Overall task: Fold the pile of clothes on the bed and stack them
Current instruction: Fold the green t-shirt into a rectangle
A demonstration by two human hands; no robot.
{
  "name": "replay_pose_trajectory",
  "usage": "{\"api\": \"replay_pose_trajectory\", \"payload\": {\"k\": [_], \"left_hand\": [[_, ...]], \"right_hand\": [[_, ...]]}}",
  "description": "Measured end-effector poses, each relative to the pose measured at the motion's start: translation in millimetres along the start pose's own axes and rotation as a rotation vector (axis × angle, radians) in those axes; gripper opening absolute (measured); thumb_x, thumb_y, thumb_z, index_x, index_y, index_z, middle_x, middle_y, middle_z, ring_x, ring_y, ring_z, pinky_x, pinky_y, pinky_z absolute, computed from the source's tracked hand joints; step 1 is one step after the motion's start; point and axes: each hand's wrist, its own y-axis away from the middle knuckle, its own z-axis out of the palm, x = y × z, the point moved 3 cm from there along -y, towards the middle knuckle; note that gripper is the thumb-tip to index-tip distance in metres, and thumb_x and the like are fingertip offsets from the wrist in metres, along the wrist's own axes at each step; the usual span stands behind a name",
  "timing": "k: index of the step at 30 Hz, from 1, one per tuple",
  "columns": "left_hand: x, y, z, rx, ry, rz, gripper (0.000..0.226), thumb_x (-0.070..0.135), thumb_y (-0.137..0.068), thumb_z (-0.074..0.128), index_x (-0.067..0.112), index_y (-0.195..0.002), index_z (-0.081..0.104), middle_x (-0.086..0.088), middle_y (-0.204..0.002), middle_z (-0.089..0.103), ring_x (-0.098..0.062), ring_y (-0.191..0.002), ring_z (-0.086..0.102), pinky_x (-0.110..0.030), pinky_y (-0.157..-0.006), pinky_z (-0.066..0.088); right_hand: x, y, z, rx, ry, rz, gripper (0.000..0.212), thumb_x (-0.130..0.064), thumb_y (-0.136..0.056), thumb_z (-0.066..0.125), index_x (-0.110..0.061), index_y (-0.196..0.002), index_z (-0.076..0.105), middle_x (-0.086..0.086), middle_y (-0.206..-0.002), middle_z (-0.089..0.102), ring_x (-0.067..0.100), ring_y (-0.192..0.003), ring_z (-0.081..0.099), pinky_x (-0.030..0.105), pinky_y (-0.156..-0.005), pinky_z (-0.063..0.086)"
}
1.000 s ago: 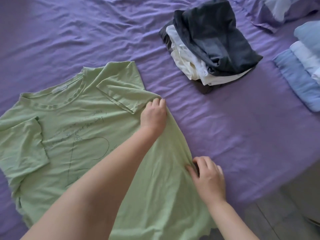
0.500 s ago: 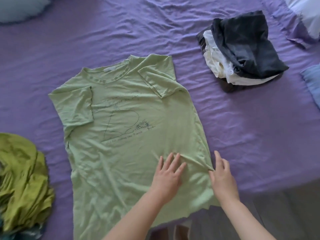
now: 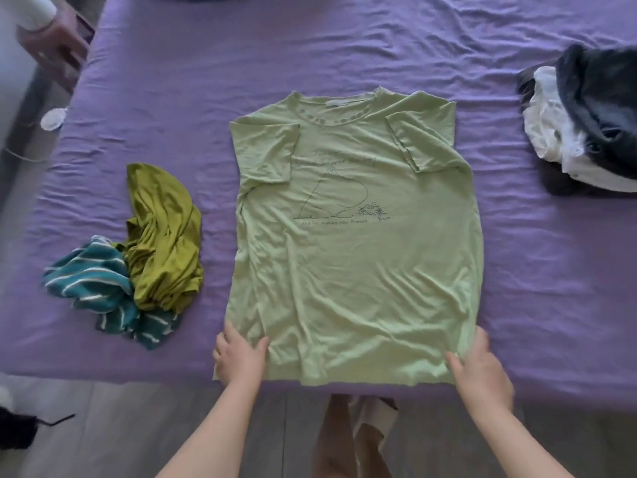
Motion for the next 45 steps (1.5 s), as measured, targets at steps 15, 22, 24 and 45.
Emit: {"api": "replay_pose_trajectory", "payload": {"k": [15, 22, 24, 45], "left_hand": [[-15.4, 10.6, -24.2, -0.145, 0.783, -0.201, 0.026, 0.015, -0.091, 0.063, -0.002, -0.11, 0.058, -0.017, -0.106, 0.065, -0.027, -0.086, 0.061, -0.033, -0.071, 0.049], [53.9, -0.6, -73.5, -0.332, 1.254, -0.199, 0.006, 0.009, -0.094, 0.058, 0.007, -0.089, 0.061, -0.012, -0.083, 0.066, -0.023, -0.071, 0.063, -0.028, -0.048, 0.057], [76.7, -10.7, -83.8, -0.344, 1.306, -0.187, 0.009, 0.006, -0.095, 0.055, 0.005, -0.087, 0.059, -0.013, -0.081, 0.063, -0.021, -0.064, 0.064, -0.026, -0.045, 0.055], [320.5, -234.1, -157.8, -0.524, 1.624, -0.179, 0.018, 0.0, -0.1, 0.038, -0.007, -0.093, 0.053, -0.021, -0.082, 0.06, -0.026, -0.059, 0.065, -0.036, -0.044, 0.056]], "right_hand": [[-20.0, 1.9, -0.8, -0.19, -0.85, 0.196, 0.021, -0.006, -0.085, 0.062, -0.01, -0.104, 0.054, 0.014, -0.109, 0.063, 0.027, -0.089, 0.061, 0.035, -0.072, 0.051], [-101.5, -18.6, -56.2, -0.371, -1.316, 0.134, 0.015, 0.005, -0.09, 0.053, -0.005, -0.1, 0.056, 0.013, -0.094, 0.061, 0.026, -0.084, 0.061, 0.03, -0.051, 0.057], [-121.3, -31.4, -72.0, -0.39, -1.371, 0.13, 0.01, 0.006, -0.09, 0.052, -0.003, -0.094, 0.055, 0.015, -0.092, 0.059, 0.027, -0.084, 0.06, 0.031, -0.054, 0.059], [-301.7, -243.7, -184.7, -0.249, -1.898, 0.276, 0.018, -0.001, -0.096, 0.041, 0.002, -0.082, 0.052, 0.015, -0.06, 0.067, 0.021, -0.053, 0.068, 0.038, -0.056, 0.059]]}}
